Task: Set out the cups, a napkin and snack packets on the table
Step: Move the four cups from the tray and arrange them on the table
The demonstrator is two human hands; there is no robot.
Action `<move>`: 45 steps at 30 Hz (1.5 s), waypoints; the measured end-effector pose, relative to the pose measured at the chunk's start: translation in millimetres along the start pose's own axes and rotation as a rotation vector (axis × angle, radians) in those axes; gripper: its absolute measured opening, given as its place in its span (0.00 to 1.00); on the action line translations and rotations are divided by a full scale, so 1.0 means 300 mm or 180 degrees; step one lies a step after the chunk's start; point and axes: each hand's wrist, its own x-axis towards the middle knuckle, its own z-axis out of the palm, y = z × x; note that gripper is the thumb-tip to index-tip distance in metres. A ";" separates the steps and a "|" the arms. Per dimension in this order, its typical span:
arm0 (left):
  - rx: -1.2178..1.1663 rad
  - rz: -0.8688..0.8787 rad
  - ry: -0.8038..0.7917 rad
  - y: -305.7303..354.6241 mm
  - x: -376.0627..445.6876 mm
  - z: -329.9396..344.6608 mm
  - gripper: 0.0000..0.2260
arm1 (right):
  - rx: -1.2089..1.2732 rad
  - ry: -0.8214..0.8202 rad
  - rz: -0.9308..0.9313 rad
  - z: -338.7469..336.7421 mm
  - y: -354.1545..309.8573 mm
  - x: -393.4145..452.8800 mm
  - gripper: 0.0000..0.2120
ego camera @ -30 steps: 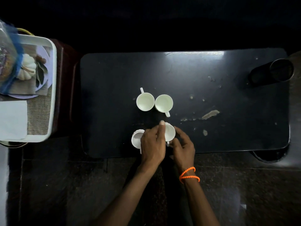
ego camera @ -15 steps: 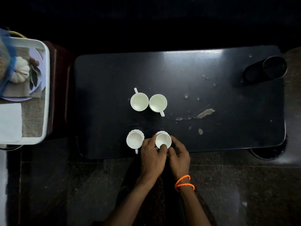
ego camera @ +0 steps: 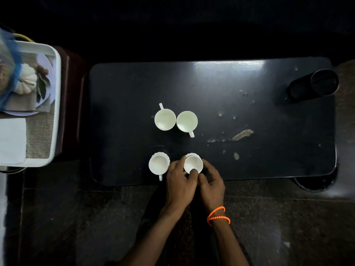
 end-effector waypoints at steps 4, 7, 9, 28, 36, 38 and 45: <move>0.0337 0.0181 0.0029 -0.016 0.003 -0.002 0.27 | -0.0056 0.0166 -0.0008 -0.010 -0.026 0.009 0.21; 0.0350 0.0355 0.0150 0.014 0.035 -0.016 0.29 | -0.0243 0.0473 -0.0241 -0.017 -0.074 0.054 0.20; 0.0120 0.0318 0.0228 0.060 0.083 -0.022 0.29 | -0.0351 0.0514 -0.0431 -0.007 -0.124 0.110 0.19; -0.0384 0.0464 0.0241 0.276 0.235 0.005 0.19 | 0.0516 -0.0123 -0.0133 0.007 -0.403 0.311 0.15; -0.0332 0.0262 -0.0221 0.188 0.058 0.183 0.28 | 0.0507 0.0269 0.0066 -0.224 -0.198 0.247 0.14; -0.0374 0.0191 -0.0365 0.156 0.020 0.215 0.29 | 0.0431 0.0206 0.0046 -0.259 -0.147 0.233 0.15; -0.0103 0.0141 -0.0464 0.104 -0.029 0.260 0.28 | 0.0490 0.0173 0.0152 -0.309 -0.043 0.212 0.16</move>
